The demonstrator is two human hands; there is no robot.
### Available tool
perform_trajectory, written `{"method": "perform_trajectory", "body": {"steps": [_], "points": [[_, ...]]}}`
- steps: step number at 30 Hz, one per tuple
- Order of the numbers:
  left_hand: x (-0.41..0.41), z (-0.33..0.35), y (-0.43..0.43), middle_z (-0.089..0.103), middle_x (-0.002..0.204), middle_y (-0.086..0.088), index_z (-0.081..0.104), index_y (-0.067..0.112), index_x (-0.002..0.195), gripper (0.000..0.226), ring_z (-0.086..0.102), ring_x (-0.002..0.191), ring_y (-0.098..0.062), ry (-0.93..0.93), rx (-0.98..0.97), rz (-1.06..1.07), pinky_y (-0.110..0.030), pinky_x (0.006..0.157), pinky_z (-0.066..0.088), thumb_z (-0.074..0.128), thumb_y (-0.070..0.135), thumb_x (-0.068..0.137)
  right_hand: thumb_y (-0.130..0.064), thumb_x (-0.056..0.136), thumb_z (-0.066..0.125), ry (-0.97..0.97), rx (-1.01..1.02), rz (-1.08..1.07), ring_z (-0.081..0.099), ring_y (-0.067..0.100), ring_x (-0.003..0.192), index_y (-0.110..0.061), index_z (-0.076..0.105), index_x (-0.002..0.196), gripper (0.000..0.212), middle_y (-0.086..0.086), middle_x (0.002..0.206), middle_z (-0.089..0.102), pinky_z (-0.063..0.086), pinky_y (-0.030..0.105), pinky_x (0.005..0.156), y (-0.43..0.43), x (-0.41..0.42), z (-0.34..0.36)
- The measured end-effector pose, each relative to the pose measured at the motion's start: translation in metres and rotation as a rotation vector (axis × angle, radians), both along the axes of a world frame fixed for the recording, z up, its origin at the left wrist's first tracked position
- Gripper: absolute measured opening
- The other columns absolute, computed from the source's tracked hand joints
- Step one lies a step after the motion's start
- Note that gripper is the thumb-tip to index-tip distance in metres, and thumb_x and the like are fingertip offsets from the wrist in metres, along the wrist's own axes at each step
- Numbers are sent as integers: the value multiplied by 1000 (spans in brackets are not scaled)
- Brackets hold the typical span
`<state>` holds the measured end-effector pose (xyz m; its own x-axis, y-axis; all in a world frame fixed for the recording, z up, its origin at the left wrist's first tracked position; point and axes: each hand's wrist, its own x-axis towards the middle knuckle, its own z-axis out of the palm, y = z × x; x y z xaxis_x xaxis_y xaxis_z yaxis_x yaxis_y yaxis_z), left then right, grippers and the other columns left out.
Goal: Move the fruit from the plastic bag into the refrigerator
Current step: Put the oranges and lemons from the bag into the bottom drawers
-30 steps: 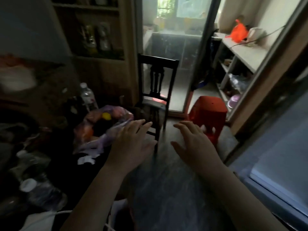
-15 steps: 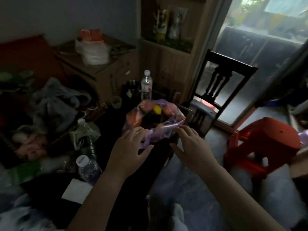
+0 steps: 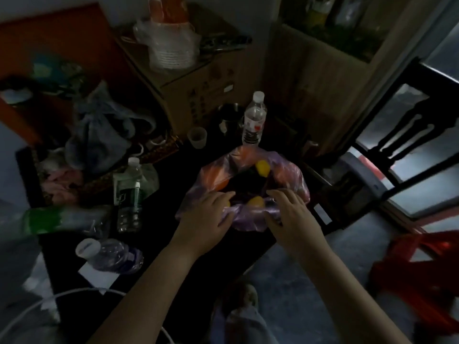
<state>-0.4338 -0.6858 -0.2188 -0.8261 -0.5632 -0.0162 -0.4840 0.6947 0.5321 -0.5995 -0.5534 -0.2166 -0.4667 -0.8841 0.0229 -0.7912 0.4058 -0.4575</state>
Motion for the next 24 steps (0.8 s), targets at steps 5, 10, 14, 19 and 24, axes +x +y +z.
{"method": "perform_trajectory", "body": {"steps": [5,10,14,19,24], "points": [[-37,-28,-12,48,138,1,42,19,140,57,40,130,-14,-98,-1,23,-24,102,31,28,48,92,-31,93,56,-34,58,54,40,20,130,-19,40,140,52,-1,143,43,37,29,98,-21,-47,-28],[-59,-52,-29,44,139,0,40,19,141,48,38,130,-16,-158,16,26,-28,102,35,34,36,96,-25,92,57,-72,81,115,38,24,133,-16,39,142,54,5,144,42,33,33,105,-50,-78,-50],[-68,-62,-43,41,141,3,39,19,141,44,36,131,-14,-185,6,33,-26,99,35,40,29,99,-25,94,53,-93,127,166,31,22,137,-18,32,146,56,3,150,34,31,34,107,-77,-92,-67],[-74,-72,-72,44,140,1,42,18,139,44,39,129,-16,-223,-24,7,-25,97,35,48,26,96,-25,94,53,-116,131,234,34,26,134,-17,33,145,56,3,150,32,34,37,106,-108,-114,-86],[-76,-86,-96,57,126,-8,57,10,124,41,52,119,-27,-262,-89,5,-35,90,46,50,29,89,-20,91,57,-75,136,268,36,27,131,-12,39,142,54,7,145,40,34,38,105,-129,-129,-101]]}}
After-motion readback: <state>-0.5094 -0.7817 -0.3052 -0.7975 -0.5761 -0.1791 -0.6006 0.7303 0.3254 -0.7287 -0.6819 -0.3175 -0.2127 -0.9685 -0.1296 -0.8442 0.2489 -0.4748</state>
